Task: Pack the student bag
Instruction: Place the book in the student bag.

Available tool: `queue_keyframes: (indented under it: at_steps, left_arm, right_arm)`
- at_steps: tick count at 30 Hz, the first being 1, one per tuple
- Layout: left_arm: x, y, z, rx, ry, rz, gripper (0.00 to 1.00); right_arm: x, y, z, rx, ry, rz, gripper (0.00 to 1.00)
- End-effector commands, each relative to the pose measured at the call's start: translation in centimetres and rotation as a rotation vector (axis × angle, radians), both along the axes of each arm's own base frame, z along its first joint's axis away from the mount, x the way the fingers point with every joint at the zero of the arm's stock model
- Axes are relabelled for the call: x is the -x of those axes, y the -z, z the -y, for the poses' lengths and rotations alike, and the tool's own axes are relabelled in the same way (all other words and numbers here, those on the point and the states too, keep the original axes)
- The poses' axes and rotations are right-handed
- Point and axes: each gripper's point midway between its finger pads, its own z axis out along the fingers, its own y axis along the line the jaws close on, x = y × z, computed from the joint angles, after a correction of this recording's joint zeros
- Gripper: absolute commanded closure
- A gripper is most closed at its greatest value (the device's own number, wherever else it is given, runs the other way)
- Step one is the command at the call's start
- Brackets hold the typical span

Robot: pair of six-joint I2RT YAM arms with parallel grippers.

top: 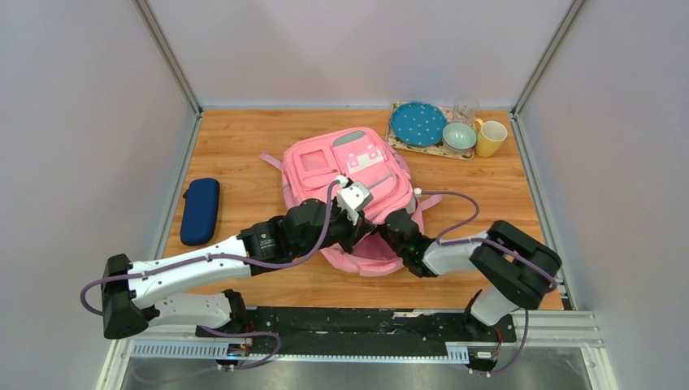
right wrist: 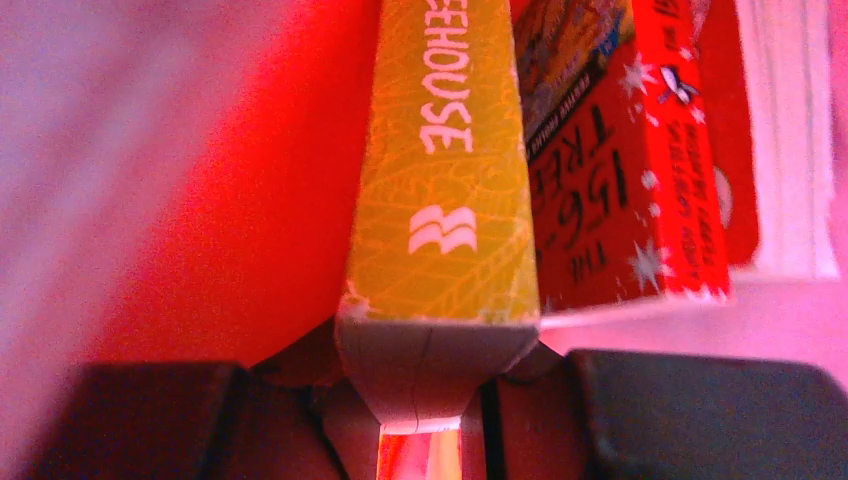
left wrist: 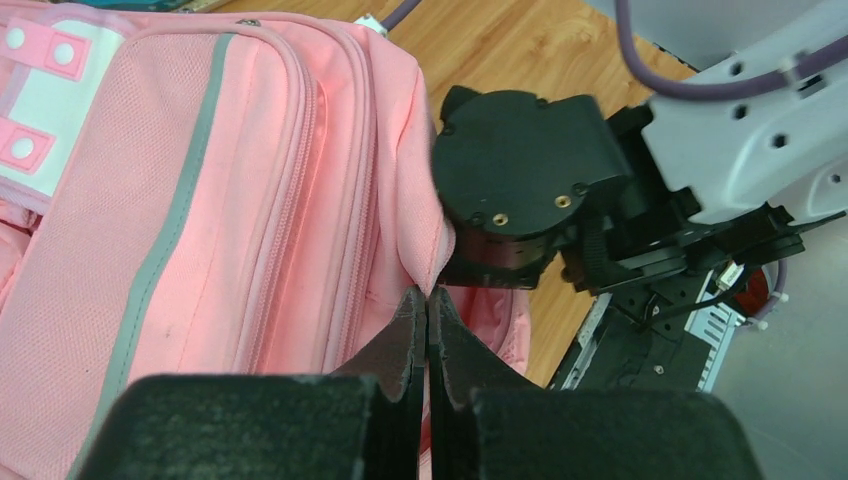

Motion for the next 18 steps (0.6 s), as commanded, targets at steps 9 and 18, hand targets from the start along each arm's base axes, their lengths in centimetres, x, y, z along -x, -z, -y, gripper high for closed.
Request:
queue_keyframes:
  at_steps: [9, 18]
  left_arm:
    - [0.7, -7.9, -0.1, 0.239, 0.021, 0.083, 1.0]
    - [0.5, -6.8, -0.2, 0.215, 0.009, 0.082, 1.0]
  right_arm:
    - [-1.1, -0.5, 0.8, 0.03, 0.076, -0.004, 0.14]
    - [2.7, 0.9, 3.5, 0.276, -0.012, -0.132, 0.1]
